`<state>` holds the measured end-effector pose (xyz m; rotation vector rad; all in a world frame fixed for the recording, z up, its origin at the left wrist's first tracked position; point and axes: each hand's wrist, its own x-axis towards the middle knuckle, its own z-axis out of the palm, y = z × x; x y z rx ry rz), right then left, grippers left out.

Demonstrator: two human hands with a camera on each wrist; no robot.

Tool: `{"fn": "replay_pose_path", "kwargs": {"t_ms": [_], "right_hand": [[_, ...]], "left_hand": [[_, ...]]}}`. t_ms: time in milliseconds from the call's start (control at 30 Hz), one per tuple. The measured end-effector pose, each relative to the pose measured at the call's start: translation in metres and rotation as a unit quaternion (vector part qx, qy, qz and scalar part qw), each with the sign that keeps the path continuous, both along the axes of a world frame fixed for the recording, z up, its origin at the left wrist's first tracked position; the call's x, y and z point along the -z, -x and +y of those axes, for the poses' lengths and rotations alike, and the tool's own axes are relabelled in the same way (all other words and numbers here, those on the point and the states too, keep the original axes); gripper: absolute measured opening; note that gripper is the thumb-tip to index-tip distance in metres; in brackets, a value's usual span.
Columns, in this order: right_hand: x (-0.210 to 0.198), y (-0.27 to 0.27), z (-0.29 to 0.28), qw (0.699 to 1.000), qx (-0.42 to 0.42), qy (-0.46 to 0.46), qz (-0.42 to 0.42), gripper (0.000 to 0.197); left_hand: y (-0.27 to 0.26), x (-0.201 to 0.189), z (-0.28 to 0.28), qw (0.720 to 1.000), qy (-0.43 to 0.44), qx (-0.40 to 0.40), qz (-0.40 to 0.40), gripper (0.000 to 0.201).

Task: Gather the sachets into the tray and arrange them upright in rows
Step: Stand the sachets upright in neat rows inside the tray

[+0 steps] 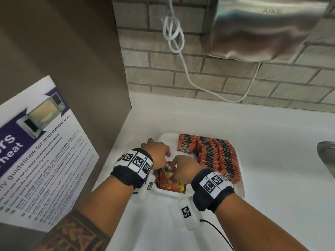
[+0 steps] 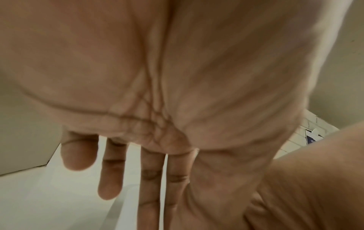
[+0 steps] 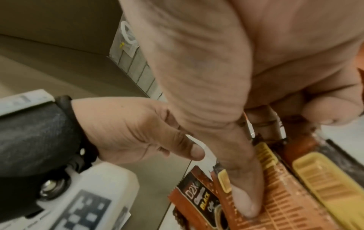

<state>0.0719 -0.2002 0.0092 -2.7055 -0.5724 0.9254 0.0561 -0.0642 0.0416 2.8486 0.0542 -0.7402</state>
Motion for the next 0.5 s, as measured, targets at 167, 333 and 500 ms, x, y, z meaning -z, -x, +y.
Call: {"fn": "replay_pose_path", "kwargs": {"t_ms": [167,333,500], "right_hand": [[-0.006,-0.002,-0.011,0.998,0.035,-0.053,0.000,0.043],[-0.014,-0.011,-0.023,0.991,0.088,-0.103,-0.024,0.035],[-0.035,-0.019,-0.036,0.979,0.113,-0.159,-0.054,0.033]], "left_hand": [[-0.006,0.000,0.002,1.000,0.006,0.015,0.002,0.046],[-0.012,0.000,0.004,1.000,0.011,0.012,-0.024,0.039],[-0.023,-0.007,0.011,0.989,0.119,-0.046,-0.079,0.036]]}}
